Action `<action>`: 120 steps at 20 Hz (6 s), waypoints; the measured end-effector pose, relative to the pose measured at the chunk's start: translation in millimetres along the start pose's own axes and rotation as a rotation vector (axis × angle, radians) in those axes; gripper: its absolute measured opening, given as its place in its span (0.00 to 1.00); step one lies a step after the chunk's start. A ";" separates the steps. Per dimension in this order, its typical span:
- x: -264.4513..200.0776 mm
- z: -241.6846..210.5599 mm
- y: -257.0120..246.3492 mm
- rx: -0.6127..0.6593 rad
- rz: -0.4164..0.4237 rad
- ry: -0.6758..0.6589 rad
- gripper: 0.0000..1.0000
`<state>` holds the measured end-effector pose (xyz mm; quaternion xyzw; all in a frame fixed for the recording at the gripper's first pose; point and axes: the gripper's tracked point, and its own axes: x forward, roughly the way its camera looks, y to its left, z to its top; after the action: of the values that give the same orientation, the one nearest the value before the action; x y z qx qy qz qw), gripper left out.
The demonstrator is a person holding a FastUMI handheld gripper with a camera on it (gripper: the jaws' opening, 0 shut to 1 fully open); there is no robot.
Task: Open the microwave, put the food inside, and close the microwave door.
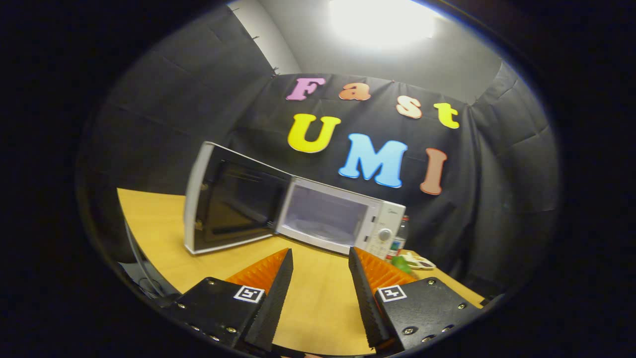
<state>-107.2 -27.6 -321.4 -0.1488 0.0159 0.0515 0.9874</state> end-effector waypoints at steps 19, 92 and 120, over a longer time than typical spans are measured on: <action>7.4 -102.6 -73.7 0.053 -0.080 0.307 0.51; 462.7 -63.3 34.0 0.593 -0.054 0.209 0.79; 166.0 62.4 98.2 0.332 0.312 0.053 0.96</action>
<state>48.4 100.2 -298.3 0.0185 0.0731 0.1964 0.9776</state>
